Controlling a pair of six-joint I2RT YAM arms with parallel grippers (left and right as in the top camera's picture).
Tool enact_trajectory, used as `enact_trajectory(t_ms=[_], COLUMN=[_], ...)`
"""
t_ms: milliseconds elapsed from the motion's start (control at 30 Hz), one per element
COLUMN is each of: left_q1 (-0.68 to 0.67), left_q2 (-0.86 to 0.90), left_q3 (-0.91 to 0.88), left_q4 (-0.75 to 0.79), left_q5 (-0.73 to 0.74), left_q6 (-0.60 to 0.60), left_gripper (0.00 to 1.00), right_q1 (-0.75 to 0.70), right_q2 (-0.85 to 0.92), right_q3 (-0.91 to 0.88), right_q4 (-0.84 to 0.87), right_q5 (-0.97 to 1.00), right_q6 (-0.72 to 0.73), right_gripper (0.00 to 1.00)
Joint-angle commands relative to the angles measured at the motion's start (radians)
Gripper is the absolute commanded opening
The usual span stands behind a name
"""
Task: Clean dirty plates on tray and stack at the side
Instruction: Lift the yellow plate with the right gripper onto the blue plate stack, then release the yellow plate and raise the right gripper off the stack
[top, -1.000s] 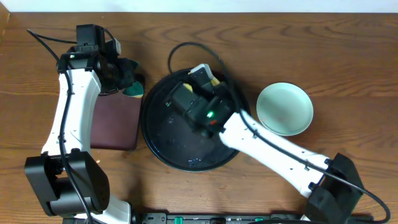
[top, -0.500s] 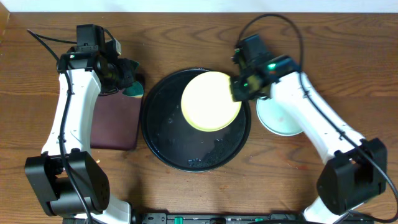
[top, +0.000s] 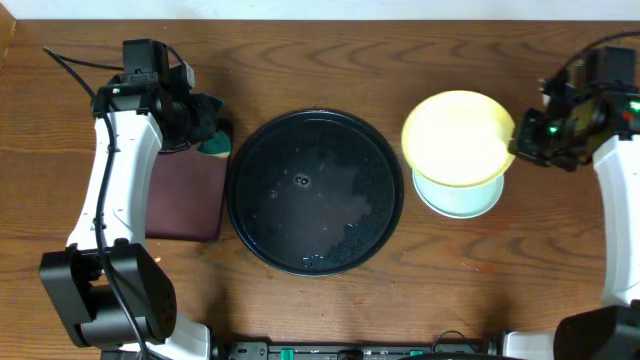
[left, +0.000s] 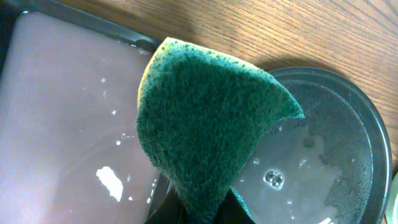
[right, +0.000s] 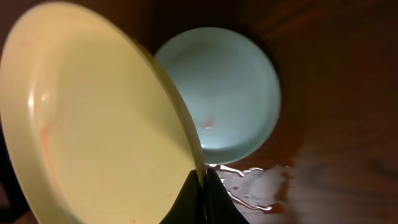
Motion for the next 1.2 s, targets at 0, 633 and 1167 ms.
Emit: enact_trajectory(t_ms=[0,633,1167], left_q1=[0.002,0.002,0.054], left_q2=[0.004,0.004,0.004], left_q3=[0.004,0.004,-0.006], left_q4=[-0.002,0.002,-0.152], left_q5=[-0.003,-0.003,-0.184], left_q6=[-0.001,-0.001,0.116], left_gripper=[0.08,0.08,0.08], right_q1=[-0.06,-0.089,0.267], right_q2=[0.004,0.033,0.037], right_q3=[-0.072,-0.577,-0.268], right_q4=[0.005,0.551,0.52], right_q5=[0.016,0.089,-0.004], right_q6=[-0.037,0.079,0.061], right_gripper=[0.01,0.1,0.57])
